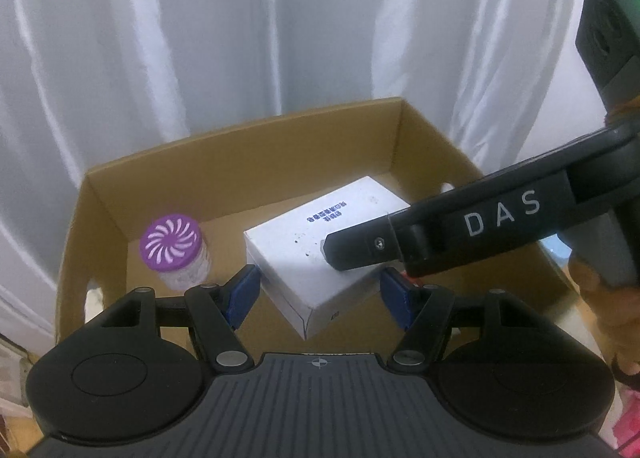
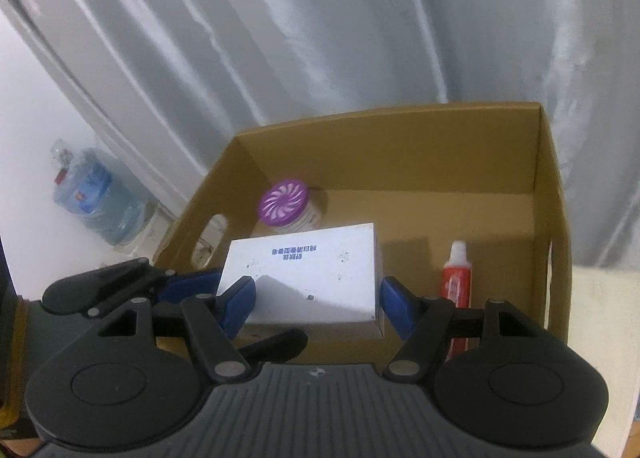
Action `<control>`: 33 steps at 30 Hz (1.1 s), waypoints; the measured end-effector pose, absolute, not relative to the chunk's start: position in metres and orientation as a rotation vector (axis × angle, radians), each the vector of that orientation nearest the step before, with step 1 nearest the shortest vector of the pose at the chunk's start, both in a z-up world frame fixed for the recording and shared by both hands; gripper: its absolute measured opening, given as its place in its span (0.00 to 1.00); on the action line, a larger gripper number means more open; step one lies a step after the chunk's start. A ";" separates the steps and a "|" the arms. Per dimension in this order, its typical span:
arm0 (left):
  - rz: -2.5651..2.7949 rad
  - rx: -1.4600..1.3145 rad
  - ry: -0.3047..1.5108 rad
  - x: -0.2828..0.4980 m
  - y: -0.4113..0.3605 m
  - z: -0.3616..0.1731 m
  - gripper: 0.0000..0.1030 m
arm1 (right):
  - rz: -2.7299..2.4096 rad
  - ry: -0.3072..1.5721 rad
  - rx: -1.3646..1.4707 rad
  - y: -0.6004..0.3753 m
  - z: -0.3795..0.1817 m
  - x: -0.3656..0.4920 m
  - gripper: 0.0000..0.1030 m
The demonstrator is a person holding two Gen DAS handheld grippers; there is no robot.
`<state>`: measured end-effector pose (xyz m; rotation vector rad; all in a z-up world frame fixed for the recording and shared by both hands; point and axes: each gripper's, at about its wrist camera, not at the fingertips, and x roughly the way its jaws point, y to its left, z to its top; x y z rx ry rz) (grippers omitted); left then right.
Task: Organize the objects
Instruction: 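Lower the carton into the box and open the right tool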
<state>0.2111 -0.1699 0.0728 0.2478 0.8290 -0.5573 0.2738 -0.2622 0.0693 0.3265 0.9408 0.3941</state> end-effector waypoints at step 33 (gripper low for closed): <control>-0.476 0.145 0.927 0.242 -0.145 0.069 0.80 | 0.341 0.981 0.560 -0.305 0.040 0.356 0.97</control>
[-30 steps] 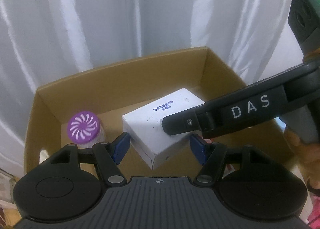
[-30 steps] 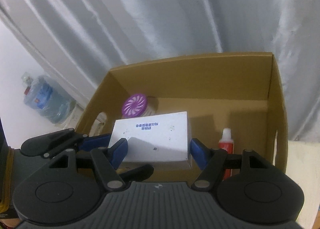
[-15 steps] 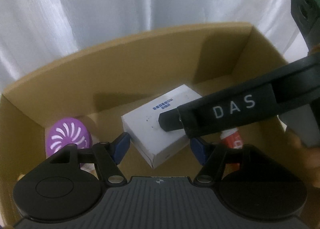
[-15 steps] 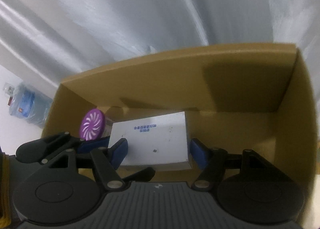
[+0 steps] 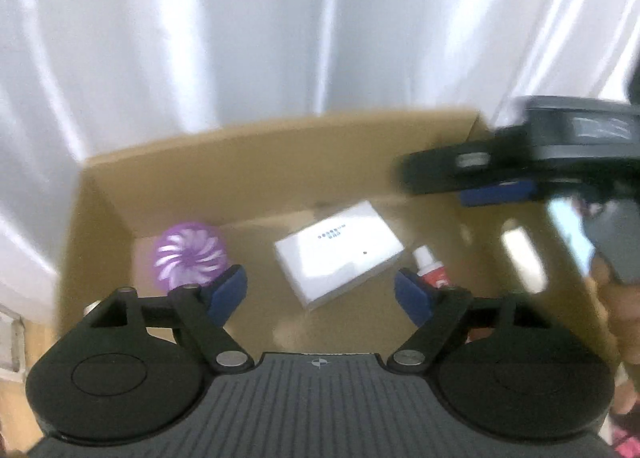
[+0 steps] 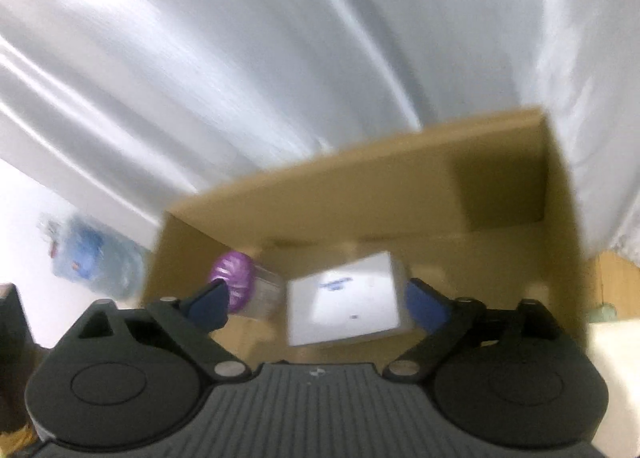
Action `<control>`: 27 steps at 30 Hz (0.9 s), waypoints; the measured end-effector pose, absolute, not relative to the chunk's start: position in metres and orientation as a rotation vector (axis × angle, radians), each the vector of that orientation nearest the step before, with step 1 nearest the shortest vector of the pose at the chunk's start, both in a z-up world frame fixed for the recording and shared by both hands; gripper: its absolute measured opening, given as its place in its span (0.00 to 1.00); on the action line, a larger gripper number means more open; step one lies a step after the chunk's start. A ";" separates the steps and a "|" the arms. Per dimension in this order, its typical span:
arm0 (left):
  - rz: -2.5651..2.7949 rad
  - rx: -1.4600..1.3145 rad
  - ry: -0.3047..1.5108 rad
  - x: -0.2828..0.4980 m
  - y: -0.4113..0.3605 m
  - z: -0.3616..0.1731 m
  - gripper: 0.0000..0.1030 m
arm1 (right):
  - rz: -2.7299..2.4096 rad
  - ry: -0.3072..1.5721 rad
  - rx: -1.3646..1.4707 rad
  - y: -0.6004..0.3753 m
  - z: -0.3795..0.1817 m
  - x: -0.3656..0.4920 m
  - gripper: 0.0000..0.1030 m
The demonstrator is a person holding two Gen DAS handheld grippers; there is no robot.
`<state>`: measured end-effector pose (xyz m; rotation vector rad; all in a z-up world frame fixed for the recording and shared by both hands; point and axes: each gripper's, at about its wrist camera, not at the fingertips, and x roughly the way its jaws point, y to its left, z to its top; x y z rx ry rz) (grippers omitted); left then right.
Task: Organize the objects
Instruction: 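Lower the carton into the box and open the right tool, then move the right tool down to the blue wet-wipes pack on the table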
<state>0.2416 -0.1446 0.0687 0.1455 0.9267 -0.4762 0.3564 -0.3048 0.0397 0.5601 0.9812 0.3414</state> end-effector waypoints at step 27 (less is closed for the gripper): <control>-0.349 -0.156 1.001 0.040 0.060 -0.010 1.00 | 0.609 1.232 0.695 -0.141 -0.012 0.136 1.00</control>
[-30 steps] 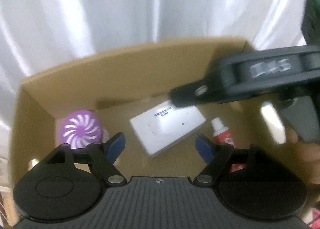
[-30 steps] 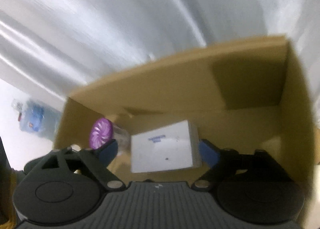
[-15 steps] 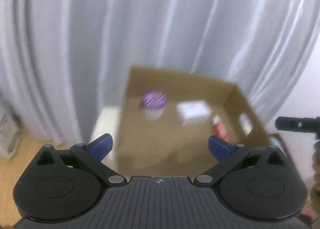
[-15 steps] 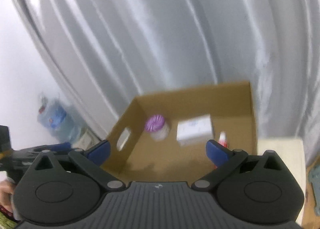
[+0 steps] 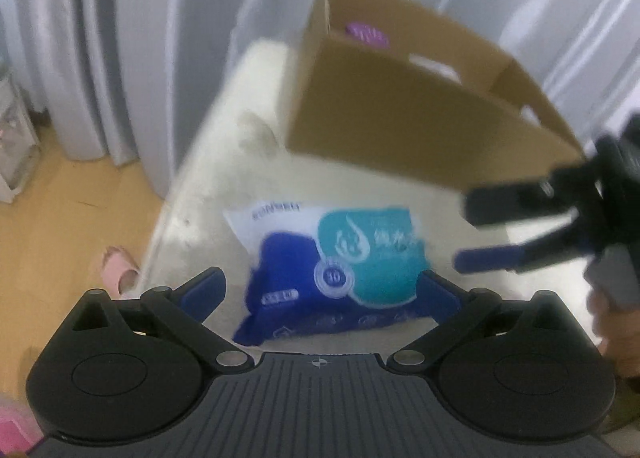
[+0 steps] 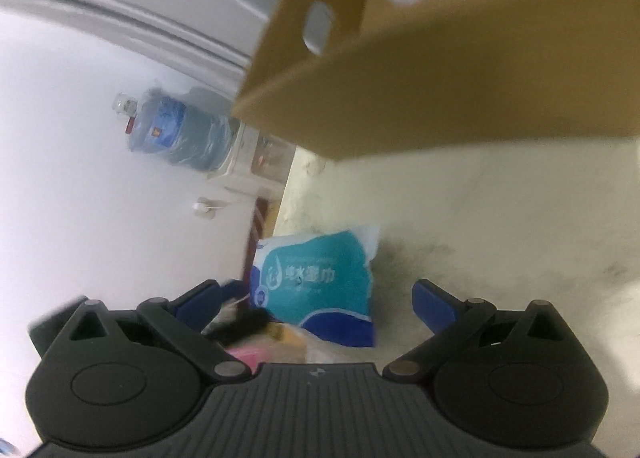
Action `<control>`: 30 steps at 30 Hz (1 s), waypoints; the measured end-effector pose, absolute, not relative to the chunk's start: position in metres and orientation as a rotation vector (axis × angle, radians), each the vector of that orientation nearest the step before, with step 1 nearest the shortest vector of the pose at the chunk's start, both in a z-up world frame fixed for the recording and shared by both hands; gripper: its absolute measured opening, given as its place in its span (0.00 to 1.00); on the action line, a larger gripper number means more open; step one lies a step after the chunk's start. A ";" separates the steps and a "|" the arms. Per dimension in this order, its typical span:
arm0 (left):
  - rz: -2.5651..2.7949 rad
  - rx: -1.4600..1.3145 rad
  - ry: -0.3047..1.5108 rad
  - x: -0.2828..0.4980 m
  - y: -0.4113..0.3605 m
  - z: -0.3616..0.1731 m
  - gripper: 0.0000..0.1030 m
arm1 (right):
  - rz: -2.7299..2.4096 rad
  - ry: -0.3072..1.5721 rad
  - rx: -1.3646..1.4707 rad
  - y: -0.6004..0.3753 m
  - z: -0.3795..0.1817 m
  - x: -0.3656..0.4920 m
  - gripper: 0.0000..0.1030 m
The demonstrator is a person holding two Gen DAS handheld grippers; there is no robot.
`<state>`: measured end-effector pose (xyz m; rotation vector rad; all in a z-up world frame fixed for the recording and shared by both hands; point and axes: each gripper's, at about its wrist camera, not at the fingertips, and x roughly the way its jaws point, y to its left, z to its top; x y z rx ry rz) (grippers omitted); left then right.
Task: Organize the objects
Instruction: 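Move the right tool down to the blue wet-wipes pack on the table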
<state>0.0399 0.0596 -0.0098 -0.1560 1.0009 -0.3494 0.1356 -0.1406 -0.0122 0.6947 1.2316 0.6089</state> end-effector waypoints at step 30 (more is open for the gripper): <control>-0.644 -0.174 1.086 0.057 -0.062 -0.031 1.00 | 0.518 1.337 0.614 -0.184 -0.028 0.174 1.00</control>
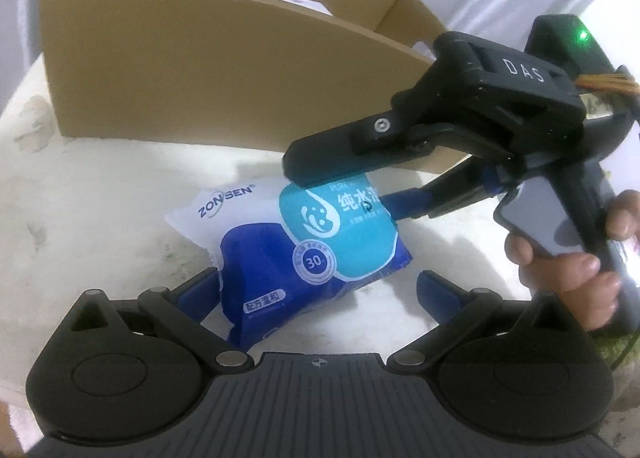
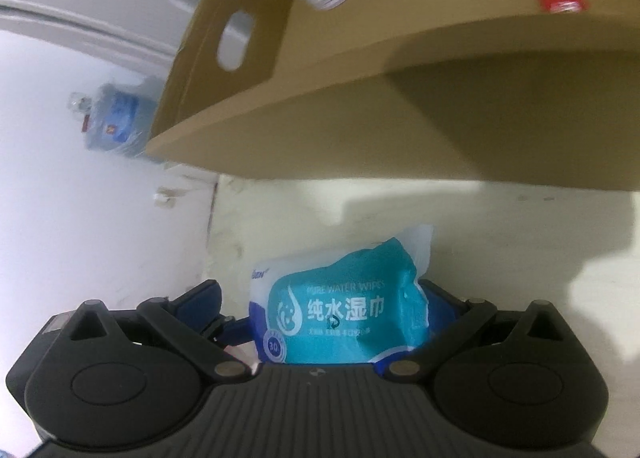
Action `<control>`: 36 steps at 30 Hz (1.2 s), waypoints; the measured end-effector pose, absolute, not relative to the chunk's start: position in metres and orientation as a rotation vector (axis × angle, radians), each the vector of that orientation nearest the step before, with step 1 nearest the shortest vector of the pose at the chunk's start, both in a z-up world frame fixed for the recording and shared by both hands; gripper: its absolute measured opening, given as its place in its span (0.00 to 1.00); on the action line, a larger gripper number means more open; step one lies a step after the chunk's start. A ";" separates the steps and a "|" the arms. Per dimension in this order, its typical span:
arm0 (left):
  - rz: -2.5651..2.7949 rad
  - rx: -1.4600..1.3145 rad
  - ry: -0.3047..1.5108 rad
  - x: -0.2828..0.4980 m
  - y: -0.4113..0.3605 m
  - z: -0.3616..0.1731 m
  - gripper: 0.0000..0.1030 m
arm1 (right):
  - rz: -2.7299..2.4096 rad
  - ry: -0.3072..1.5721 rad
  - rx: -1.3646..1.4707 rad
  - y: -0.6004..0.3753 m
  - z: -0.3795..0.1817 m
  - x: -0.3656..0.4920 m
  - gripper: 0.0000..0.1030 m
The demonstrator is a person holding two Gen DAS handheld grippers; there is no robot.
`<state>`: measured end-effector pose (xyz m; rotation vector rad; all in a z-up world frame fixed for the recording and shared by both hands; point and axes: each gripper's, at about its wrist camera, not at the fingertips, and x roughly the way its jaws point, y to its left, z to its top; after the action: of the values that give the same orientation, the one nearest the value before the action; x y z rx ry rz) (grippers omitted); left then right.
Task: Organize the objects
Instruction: 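Move the right tool down to the blue wet-wipes pack on the table, then close the right tool around the wet-wipes pack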
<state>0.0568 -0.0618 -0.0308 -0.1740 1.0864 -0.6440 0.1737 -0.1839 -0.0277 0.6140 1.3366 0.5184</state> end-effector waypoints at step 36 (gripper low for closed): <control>-0.610 -0.001 1.016 0.056 -0.084 -0.049 1.00 | 0.552 1.183 0.742 -0.197 -0.053 0.160 1.00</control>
<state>0.0563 -0.0844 -0.0495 -0.0015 1.0157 -0.6097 0.1600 -0.1970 -0.0534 0.7416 1.1834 0.5522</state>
